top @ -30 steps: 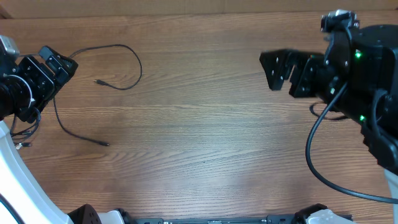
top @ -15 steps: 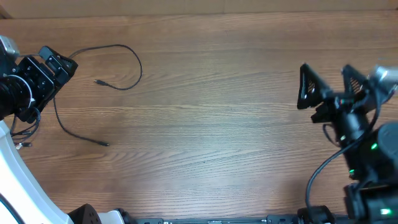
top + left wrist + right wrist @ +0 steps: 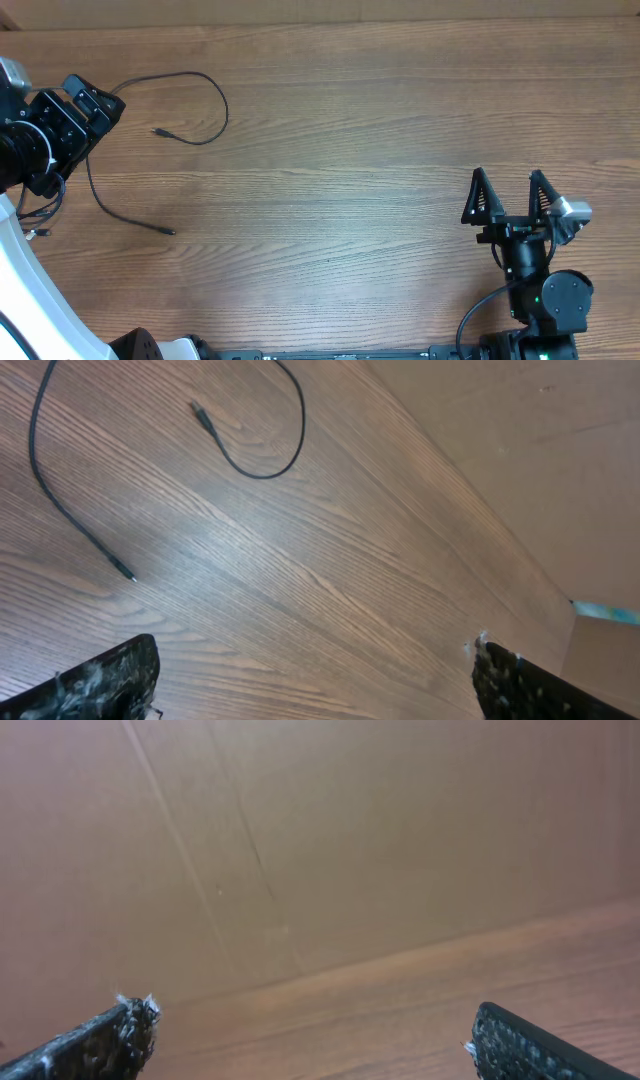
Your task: Untangle cables
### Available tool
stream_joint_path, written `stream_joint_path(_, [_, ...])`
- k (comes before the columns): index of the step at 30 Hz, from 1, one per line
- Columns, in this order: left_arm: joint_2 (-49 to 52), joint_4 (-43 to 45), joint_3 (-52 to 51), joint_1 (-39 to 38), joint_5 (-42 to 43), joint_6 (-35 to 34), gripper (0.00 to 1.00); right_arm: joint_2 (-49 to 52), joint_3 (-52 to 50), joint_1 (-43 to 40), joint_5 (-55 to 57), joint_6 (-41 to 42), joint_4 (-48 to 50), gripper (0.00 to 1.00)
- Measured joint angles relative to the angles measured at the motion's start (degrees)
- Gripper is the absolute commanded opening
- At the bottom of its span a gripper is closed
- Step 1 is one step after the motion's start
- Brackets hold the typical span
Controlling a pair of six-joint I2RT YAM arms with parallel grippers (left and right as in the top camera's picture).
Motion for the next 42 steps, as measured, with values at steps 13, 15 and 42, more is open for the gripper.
stream_joint_path(13, [0.0, 0.0, 0.0, 0.0, 0.0, 0.0, 1.0, -11.2, -8.9, 0.0, 0.0, 2.6, -8.1, 1.0])
stream_joint_path(15, [0.0, 0.0, 0.0, 0.0, 0.0, 0.0, 1.0, -12.8, -9.4, 0.0, 0.0, 2.9, -11.9, 1.0])
stream_joint_path(42, [0.0, 0.0, 0.0, 0.0, 0.0, 0.0, 1.0, -15.1, -13.2, 0.0, -1.0, 4.5, -9.0, 1.0])
